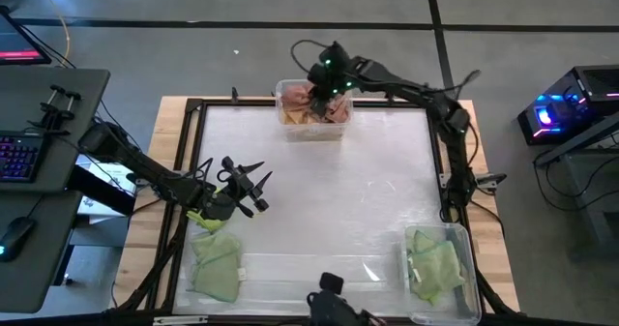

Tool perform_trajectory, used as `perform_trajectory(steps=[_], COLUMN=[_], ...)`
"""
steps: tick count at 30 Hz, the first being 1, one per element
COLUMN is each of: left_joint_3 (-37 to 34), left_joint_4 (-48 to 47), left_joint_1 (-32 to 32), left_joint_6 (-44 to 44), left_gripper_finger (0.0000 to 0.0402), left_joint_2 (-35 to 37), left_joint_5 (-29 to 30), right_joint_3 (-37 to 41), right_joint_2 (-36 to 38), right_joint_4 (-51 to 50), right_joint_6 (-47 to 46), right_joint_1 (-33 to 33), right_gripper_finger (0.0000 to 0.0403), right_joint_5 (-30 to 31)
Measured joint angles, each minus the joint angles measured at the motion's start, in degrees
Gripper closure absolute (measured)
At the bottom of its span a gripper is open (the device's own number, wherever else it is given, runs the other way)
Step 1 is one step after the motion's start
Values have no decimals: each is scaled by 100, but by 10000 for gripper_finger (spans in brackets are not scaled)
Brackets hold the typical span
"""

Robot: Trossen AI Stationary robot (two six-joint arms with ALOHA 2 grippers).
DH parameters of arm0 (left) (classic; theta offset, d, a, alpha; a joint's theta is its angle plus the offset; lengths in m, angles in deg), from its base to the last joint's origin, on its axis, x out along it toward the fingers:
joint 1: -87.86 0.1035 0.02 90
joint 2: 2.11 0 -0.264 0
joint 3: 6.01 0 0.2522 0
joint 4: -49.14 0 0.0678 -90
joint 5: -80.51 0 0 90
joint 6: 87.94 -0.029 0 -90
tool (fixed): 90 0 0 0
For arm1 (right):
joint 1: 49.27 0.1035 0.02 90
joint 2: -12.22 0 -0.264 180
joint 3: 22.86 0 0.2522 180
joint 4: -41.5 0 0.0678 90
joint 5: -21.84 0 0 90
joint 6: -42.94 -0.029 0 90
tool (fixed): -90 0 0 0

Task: Sort towels by color in basket
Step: Put the brown towel into the top transparent bin

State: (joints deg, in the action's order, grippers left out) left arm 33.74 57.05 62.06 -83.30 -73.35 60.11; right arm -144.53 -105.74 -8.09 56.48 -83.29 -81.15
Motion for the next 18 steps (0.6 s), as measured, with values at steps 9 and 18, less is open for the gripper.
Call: perform_trajectory(steps=[9,18], left_joint_3=[1,1], left_joint_4=[-98,-98], left_joint_1=[0,0], left_joint_6=[272,270], left_gripper_finger=[248,248], left_joint_2=[0,0], left_joint_5=[0,0], right_joint_3=[2,1], right_joint_2=[402,-586], right_joint_4=[-1240,-1248], right_joint_6=[-796,-603], right_joint_1=[-222,-216], right_gripper_finger=[332,332], right_joint_5=[881,851])
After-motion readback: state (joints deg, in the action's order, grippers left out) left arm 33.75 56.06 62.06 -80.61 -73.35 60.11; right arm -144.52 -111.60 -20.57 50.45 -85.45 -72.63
